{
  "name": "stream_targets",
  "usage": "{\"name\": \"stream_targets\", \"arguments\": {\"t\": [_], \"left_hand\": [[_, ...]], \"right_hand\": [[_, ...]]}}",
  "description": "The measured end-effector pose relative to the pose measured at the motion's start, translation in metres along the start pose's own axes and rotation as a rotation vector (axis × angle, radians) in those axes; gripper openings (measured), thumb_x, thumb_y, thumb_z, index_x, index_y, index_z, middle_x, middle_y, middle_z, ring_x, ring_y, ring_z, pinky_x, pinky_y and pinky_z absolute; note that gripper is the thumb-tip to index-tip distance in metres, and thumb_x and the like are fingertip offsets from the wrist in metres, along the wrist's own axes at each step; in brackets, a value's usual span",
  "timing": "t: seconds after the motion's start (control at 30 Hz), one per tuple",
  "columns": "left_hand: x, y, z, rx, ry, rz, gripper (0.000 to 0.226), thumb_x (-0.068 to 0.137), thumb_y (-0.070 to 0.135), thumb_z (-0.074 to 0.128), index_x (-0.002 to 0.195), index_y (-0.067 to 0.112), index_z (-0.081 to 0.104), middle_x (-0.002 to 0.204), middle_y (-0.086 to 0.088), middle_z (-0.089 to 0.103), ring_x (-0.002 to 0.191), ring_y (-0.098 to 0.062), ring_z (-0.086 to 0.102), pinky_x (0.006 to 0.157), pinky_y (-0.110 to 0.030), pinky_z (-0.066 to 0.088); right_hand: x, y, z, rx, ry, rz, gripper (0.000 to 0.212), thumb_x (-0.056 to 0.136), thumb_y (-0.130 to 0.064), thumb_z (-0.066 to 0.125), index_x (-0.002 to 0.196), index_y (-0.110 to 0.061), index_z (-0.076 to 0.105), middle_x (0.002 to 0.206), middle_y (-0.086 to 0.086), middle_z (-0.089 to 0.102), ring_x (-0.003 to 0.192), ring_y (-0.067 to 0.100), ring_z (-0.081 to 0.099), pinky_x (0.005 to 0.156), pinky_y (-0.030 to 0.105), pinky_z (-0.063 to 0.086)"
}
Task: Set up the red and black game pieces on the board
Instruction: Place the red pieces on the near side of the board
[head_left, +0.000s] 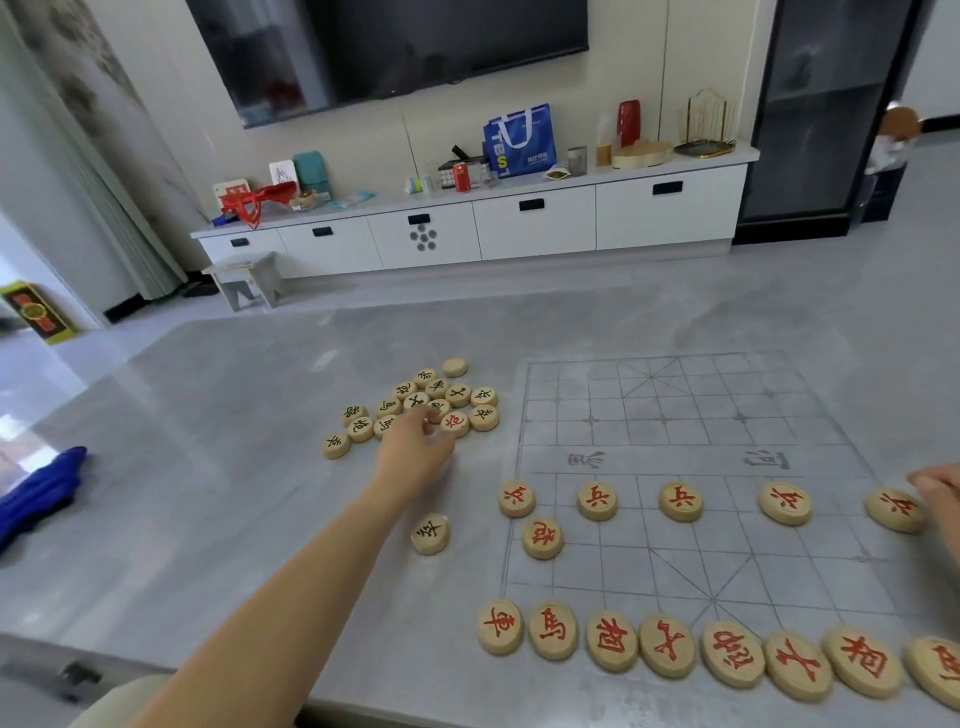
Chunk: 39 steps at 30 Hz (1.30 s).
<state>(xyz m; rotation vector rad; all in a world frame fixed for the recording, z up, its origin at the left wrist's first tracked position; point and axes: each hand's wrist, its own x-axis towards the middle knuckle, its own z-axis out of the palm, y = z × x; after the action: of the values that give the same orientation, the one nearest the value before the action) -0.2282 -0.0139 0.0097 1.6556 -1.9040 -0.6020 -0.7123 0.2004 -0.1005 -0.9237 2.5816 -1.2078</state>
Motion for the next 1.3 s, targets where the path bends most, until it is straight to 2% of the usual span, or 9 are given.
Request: {"name": "stream_targets", "arguments": {"t": [0.2,0.27,0.37,0.57,0.7,0.83,0.97,1.13,1.3], "left_hand": [[0.028,-0.005,0.012,0.285,-0.082,0.057,0.044,0.078,0.033,0.064,0.120,0.018,0.058,0.099,-0.004,0.063,0.093,-0.024,0.058,0.079,-0.038,0.050],[0.030,-0.002,0.013,0.286,-0.076,0.053,0.037,0.078,0.037,0.065,0.110,0.019,0.057,0.096,-0.002,0.062,0.092,-0.023,0.056,0.076,-0.034,0.048],[0.028,0.001,0.013,0.253,-0.084,0.011,0.029,0.076,0.038,0.068,0.092,0.020,0.051,0.084,0.001,0.058,0.081,-0.020,0.055,0.065,-0.032,0.042],[-0.001,0.032,0.014,-0.002,-0.071,0.153,0.027,0.080,0.026,0.071,0.100,0.019,0.054,0.092,0.005,0.059,0.077,-0.010,0.055,0.062,-0.019,0.042],[-0.033,0.084,0.028,-0.133,-0.166,0.305,0.039,0.078,0.027,0.073,0.110,0.024,0.051,0.098,0.010,0.058,0.084,-0.008,0.057,0.070,-0.022,0.049],[-0.070,0.132,0.055,-0.172,-0.320,0.456,0.048,0.077,0.027,0.072,0.115,0.030,0.043,0.102,0.016,0.054,0.089,-0.003,0.055,0.075,-0.024,0.050],[-0.104,0.172,0.089,-0.204,-0.450,0.578,0.052,0.078,0.025,0.071,0.120,0.028,0.041,0.103,0.019,0.053,0.085,0.001,0.053,0.072,-0.015,0.046],[-0.124,0.199,0.116,-0.211,-0.554,0.670,0.054,0.081,0.026,0.070,0.126,0.023,0.041,0.103,0.020,0.054,0.090,0.006,0.052,0.077,-0.014,0.043],[-0.126,0.209,0.124,-0.182,-0.608,0.691,0.070,0.080,0.025,0.070,0.138,0.021,0.031,0.110,0.015,0.054,0.097,-0.001,0.054,0.086,-0.020,0.045]], "right_hand": [[0.005,-0.001,-0.005,-0.081,-0.033,-0.055,0.053,0.067,-0.090,0.006,0.080,-0.057,0.046,0.082,0.002,0.059,0.080,0.030,0.058,0.067,0.039,0.051],[0.003,-0.008,-0.012,-0.126,-0.060,-0.118,0.058,0.063,-0.092,0.007,0.081,-0.058,0.050,0.081,0.003,0.061,0.080,0.032,0.059,0.065,0.041,0.051],[-0.035,-0.062,-0.030,-0.171,-0.086,-0.209,0.062,0.072,-0.083,0.011,0.078,-0.039,0.054,0.077,0.008,0.062,0.073,0.032,0.058,0.070,0.050,0.052],[-0.073,-0.129,-0.042,-0.282,-0.140,-0.269,0.027,0.091,-0.032,0.044,0.098,-0.016,0.066,0.091,0.011,0.063,0.076,0.028,0.058,0.065,0.035,0.045],[-0.092,-0.144,-0.045,-0.302,-0.239,-0.274,0.031,0.092,-0.035,0.049,0.117,-0.021,0.059,0.107,0.004,0.057,0.085,0.018,0.058,0.071,0.034,0.046],[-0.112,-0.160,-0.056,-0.118,-0.364,-0.356,0.028,0.087,-0.037,0.059,0.115,-0.034,0.057,0.097,-0.016,0.054,0.077,0.002,0.054,0.064,0.015,0.040],[-0.118,-0.162,-0.061,0.047,-0.428,-0.399,0.039,0.083,-0.037,0.066,0.117,-0.048,0.050,0.101,-0.023,0.053,0.082,-0.005,0.053,0.066,0.011,0.043],[-0.112,-0.148,-0.069,0.114,-0.458,-0.405,0.053,0.084,-0.020,0.067,0.123,-0.051,0.048,0.109,-0.023,0.052,0.086,-0.004,0.054,0.071,0.012,0.045],[-0.106,-0.136,-0.078,0.051,-0.462,-0.408,0.046,0.083,-0.021,0.068,0.115,-0.047,0.047,0.111,-0.026,0.051,0.087,-0.009,0.053,0.070,0.014,0.044]]}}
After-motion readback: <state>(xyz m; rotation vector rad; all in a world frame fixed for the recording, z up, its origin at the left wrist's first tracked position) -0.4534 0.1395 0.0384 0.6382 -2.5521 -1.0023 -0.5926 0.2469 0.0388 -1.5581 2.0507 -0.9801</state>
